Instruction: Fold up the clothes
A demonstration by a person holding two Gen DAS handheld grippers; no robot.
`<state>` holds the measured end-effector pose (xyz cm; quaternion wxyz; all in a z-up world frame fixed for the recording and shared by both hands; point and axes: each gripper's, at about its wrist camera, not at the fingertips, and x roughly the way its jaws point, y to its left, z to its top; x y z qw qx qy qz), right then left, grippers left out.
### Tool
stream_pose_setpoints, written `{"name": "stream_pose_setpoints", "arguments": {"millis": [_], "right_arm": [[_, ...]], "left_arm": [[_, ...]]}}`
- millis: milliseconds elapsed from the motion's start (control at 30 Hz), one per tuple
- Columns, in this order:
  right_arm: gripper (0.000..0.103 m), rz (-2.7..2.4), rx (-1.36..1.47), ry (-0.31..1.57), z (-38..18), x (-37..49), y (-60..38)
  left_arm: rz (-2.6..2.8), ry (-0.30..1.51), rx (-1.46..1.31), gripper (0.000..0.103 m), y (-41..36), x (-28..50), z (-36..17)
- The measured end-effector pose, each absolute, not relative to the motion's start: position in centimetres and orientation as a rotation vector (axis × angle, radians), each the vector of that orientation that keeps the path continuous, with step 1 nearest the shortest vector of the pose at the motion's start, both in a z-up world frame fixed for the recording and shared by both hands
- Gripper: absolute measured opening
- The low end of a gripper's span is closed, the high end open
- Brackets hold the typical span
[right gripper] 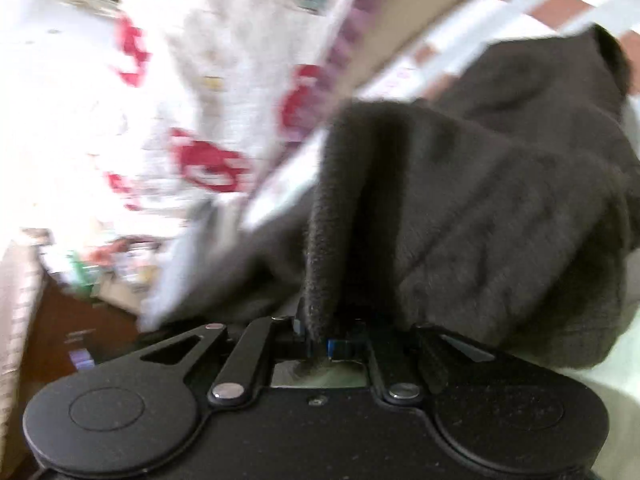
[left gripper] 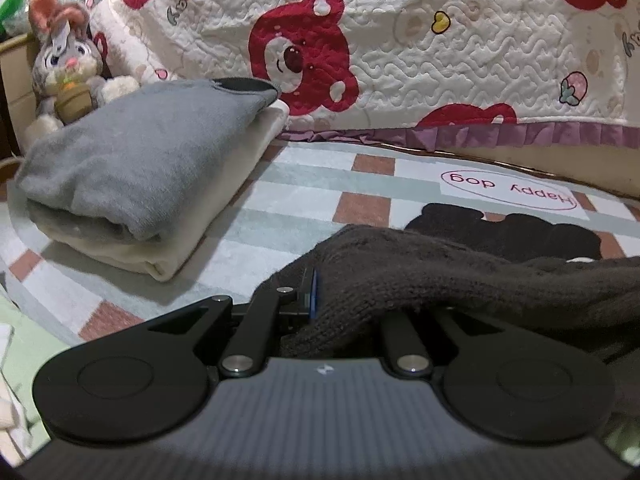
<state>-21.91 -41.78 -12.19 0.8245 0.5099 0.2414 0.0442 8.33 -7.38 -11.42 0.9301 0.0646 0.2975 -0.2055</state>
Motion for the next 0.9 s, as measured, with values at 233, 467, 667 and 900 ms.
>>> {"name": "stream_pose_setpoints", "arguments": {"millis": [233, 467, 667, 900], "right_arm": [[0.010, 0.336, 1.049, 0.476, -6.8, -25.5, -39.5], [0.010, 0.506, 1.202, 0.421, -6.0, -27.3, -40.2], [0.010, 0.591, 1.290, 0.367, -6.0, -26.0, -39.9], [0.010, 0.613, 1.383, 0.354, -5.5, -27.0, -40.7]], "left_arm": [[-0.385, 0.576, 0.108, 0.009, -6.7, 8.2, -11.1], [-0.348, 0.405, 0.120, 0.007, -6.1, 5.7, -9.0], [-0.393, 0.268, -0.044, 0.006, -4.2, 2.7, -4.5], [-0.529, 0.469, -0.227, 0.006, -1.7, 2.1, -5.9]]}}
